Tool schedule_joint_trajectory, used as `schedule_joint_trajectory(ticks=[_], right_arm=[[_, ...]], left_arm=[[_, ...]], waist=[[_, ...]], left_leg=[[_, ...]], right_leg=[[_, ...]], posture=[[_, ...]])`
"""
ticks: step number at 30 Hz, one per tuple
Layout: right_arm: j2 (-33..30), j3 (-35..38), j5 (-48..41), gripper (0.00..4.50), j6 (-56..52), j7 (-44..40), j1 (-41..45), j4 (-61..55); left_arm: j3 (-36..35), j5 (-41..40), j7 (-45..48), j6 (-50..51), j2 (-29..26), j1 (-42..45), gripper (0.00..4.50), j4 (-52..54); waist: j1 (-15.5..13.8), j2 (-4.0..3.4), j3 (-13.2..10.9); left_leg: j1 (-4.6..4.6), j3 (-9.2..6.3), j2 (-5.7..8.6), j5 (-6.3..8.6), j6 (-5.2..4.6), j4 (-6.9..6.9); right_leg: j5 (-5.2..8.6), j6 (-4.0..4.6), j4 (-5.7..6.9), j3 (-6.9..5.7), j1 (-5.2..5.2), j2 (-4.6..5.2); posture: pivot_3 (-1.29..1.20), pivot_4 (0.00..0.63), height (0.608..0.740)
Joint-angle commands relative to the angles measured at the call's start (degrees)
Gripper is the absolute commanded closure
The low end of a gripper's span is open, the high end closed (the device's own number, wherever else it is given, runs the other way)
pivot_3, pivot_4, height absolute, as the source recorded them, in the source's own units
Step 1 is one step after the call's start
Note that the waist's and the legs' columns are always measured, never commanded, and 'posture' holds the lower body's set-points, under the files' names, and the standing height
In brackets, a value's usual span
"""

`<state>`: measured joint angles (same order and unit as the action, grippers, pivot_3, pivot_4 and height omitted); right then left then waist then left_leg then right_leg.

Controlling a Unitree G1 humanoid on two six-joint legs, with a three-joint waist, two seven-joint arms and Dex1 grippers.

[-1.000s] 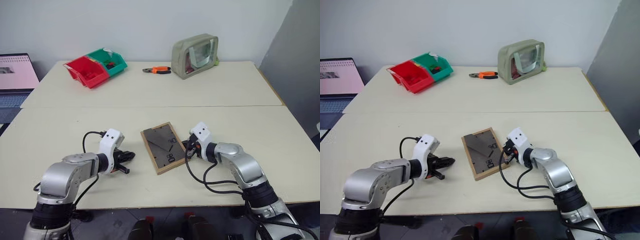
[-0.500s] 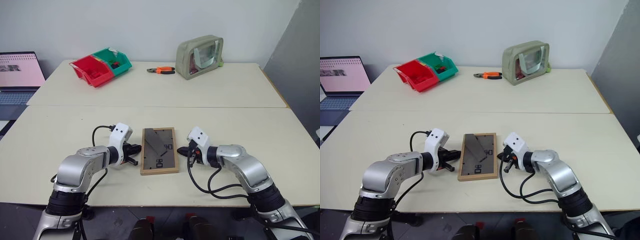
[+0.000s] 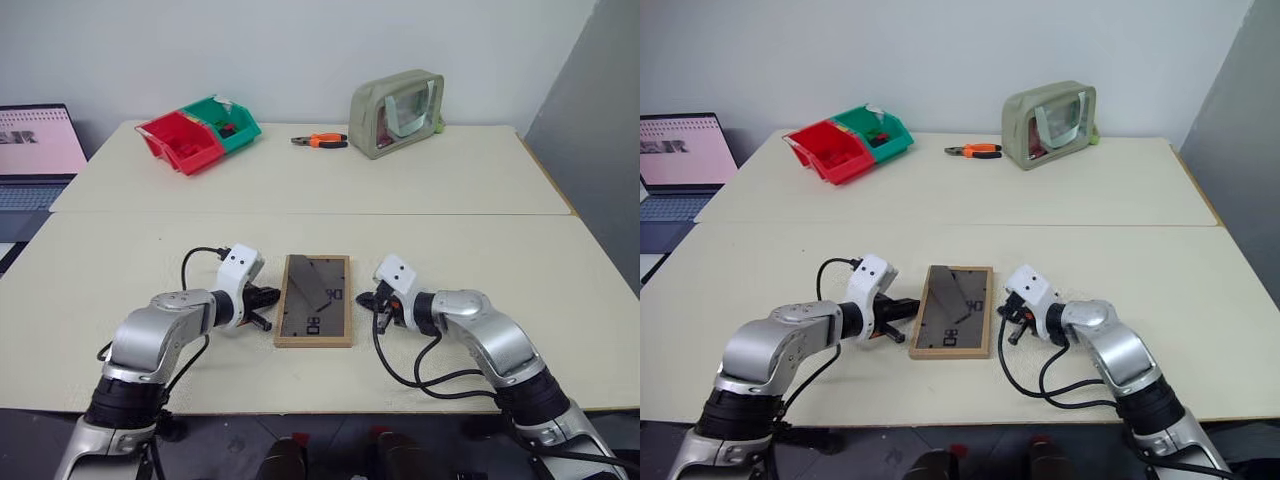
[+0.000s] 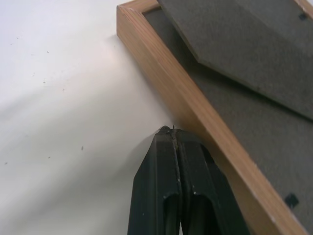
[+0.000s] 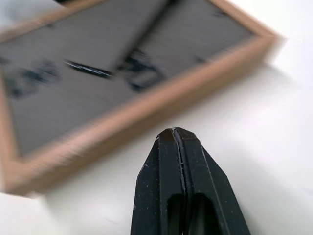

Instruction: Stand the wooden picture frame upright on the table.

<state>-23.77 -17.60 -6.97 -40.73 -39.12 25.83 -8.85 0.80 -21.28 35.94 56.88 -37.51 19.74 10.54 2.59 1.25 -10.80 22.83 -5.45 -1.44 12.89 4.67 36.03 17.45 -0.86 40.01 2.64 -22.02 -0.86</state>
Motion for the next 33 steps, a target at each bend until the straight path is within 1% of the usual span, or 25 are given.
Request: schedule_joint_trajectory(ticks=[1, 3, 4, 5, 6, 7, 8, 9, 11, 12, 13, 15, 19, 22, 23, 27, 31, 33], right_arm=[[0.33, 3.33, 0.21, 4.50, 3.14, 2.01, 0.46, 0.88], [1.10, 4.35, 0.65, 4.50, 5.10, 3.14, 2.07, 4.29], [1.70, 4.56, 0.60, 4.50, 5.84, 3.39, 2.71, 5.76], [2.14, 4.55, 0.74, 4.50, 6.72, 3.46, 3.15, 6.94], [2.70, 4.73, 0.59, 4.50, 7.28, 3.53, 3.58, 7.76], [3.16, 4.81, 0.65, 4.50, 7.77, 3.60, 3.74, 8.23], [3.49, 4.89, 0.74, 4.50, 8.15, 3.68, 3.76, 8.47], [3.90, 4.87, 0.75, 4.50, 8.32, 3.74, 3.46, 8.31], [4.48, 4.58, 0.70, 4.50, 8.19, 3.67, 2.28, 6.93], [4.74, 4.36, 0.78, 4.50, 8.08, 3.76, 1.66, 6.29], [4.91, 4.13, 0.88, 4.50, 8.05, 3.81, 1.21, 5.88], [5.27, 3.12, 1.32, 4.50, 8.30, 3.83, 0.28, 5.20], [5.56, 1.46, 1.45, 4.50, 7.81, 3.32, -0.82, 3.20], [5.43, 0.94, 1.48, 4.50, 7.42, 3.13, -0.96, 2.39], [5.50, 0.91, 1.52, 4.50, 7.41, 3.20, -0.94, 2.39], [6.88, 0.42, 1.82, 4.50, 7.86, 4.10, -0.39, 3.64], [8.03, -0.70, 1.97, 4.50, 8.27, 3.66, 0.10, 4.45], [8.44, -1.35, 2.30, 4.50, 8.51, 3.59, 0.55, 5.13]], left_arm=[[-4.01, -3.30, 6.35, -0.51, -5.19, -3.89, 4.49, 2.16], [-7.56, -9.25, 16.51, -0.72, -10.46, -6.57, 4.11, 3.50], [-8.95, -11.92, 20.49, -0.34, -12.23, -7.46, 4.02, 2.99], [-9.89, -13.88, 22.88, 0.37, -13.49, -7.81, 3.76, 1.73], [-11.89, -18.13, 23.73, 5.53, -13.14, -6.14, 3.64, -0.78], [-13.53, -21.76, 24.17, 10.49, -12.63, -4.47, 3.28, -3.13], [-14.52, -24.00, 24.34, 13.89, -12.16, -3.24, 3.24, -4.91], [-14.81, -25.18, 24.20, 16.44, -11.91, -2.17, 3.10, -6.99], [-14.78, -26.38, 24.60, 19.36, -11.93, -0.52, 2.57, -11.17], [-14.83, -26.67, 23.96, 21.01, -11.48, 0.89, 2.43, -13.84], [-14.89, -26.86, 23.34, 22.06, -10.97, 2.05, 2.09, -15.81], [-14.32, -26.75, 22.63, 23.52, -10.28, 3.81, 1.68, -19.21], [-9.50, -26.51, 25.01, 24.54, -11.16, 2.86, 0.74, -19.17], [-5.76, -25.23, 26.93, 22.26, -12.05, 0.89, 0.10, -17.93], [-5.16, -24.78, 27.01, 21.72, -12.01, 0.66, 0.04, -18.31], [-1.87, -22.10, 27.82, 17.83, -11.04, 0.43, 0.04, -21.98], [-1.24, -20.39, 26.32, 15.58, -8.86, 2.22, 0.04, -26.13], [-0.91, -20.09, 25.47, 16.13, -7.48, 3.24, 0.04, -28.19]], waist=[[0.41, 0.00, 0.00], [1.01, 0.01, -0.01], [1.24, 0.02, -0.02], [1.23, 0.00, -0.03], [0.98, -0.05, -0.06], [0.54, -0.06, -0.06], [0.26, -0.06, -0.06], [0.20, -0.04, -0.06], [0.30, -0.01, -0.05], [0.32, -0.01, -0.05], [0.31, -0.01, -0.05], [0.32, -0.01, -0.05], [0.71, -0.01, -0.05], [0.83, -0.01, -0.05], [0.83, -0.01, -0.04], [0.63, -0.08, 0.00], [0.49, -0.14, 0.04], [0.16, -0.29, 0.17]], left_leg=[[0.01, 0.01, 0.00, 0.00, 0.00, -0.01], [0.01, 0.04, -0.02, 0.01, 0.01, -0.06], [0.02, 0.09, -0.02, 0.01, 0.01, -0.09], [0.04, 0.12, -0.07, 0.01, 0.01, -0.10], [0.04, 0.09, -0.06, 0.01, 0.02, -0.14], [0.04, 0.04, -0.05, 0.01, 0.01, -0.14], [0.05, 0.00, -0.05, 0.01, 0.01, -0.13], [0.11, -0.02, -0.04, 0.01, 0.01, -0.08], [0.14, -0.03, 0.00, 0.02, 0.00, -0.05], [0.14, -0.02, 0.00, 0.02, 0.00, -0.06], [0.14, -0.02, -0.01, 0.02, 0.00, -0.08], [0.14, -0.04, -0.01, 0.02, 0.00, -0.08], [0.11, -0.02, -0.03, 0.02, 0.01, -0.09], [0.08, -0.01, -0.04, 0.02, 0.01, -0.11], [0.08, -0.02, -0.05, 0.02, 0.01, -0.12], [0.05, -0.02, -0.06, 0.02, 0.01, -0.12], [0.02, -0.02, -0.04, 0.01, 0.01, -0.10], [-0.01, -0.03, -0.02, 0.01, 0.01, -0.08]], right_leg=[[0.00, 0.00, 0.00, 0.00, -0.02, 0.00], [0.01, 0.05, 0.01, 0.00, -0.08, -0.05], [0.03, 0.09, 0.02, 0.00, -0.14, -0.10], [0.04, 0.12, 0.02, -0.03, -0.21, -0.13], [0.06, 0.21, 0.05, -0.05, -0.22, -0.13], [0.08, 0.22, 0.07, -0.10, -0.22, -0.13], [0.10, 0.19, 0.06, -0.10, -0.18, -0.12], [0.11, 0.17, 0.05, -0.12, -0.18, -0.12], [0.15, 0.09, 0.02, -0.15, -0.17, -0.13], [0.14, 0.10, 0.02, -0.14, -0.18, -0.13], [0.12, 0.13, 0.03, -0.13, -0.18, -0.12], [0.10, 0.18, 0.03, -0.15, -0.18, -0.12], [0.08, 0.21, 0.05, -0.12, -0.20, -0.08], [0.08, 0.21, 0.07, -0.11, -0.20, -0.10], [0.08, 0.21, 0.08, -0.12, -0.21, -0.10], [0.09, 0.21, 0.08, -0.11, -0.19, -0.10], [0.10, 0.19, 0.08, -0.09, -0.14, -0.08], [0.11, 0.17, 0.08, -0.10, -0.08, -0.08]], posture=[[0.00, 0.150, 0.740], [0.00, 0.150, 0.740], [0.00, 0.150, 0.740], [0.00, 0.150, 0.740], [0.00, 0.150, 0.740], [0.00, 0.150, 0.740], [0.00, 0.150, 0.740], [0.00, 0.150, 0.740], [0.00, 0.150, 0.740], [0.00, 0.150, 0.740], [0.00, 0.150, 0.740], [0.00, 0.150, 0.740], [0.00, 0.150, 0.740], [0.00, 0.150, 0.740], [0.00, 0.150, 0.740], [0.00, 0.150, 0.740], [0.00, 0.150, 0.740], [0.00, 0.150, 0.740]])
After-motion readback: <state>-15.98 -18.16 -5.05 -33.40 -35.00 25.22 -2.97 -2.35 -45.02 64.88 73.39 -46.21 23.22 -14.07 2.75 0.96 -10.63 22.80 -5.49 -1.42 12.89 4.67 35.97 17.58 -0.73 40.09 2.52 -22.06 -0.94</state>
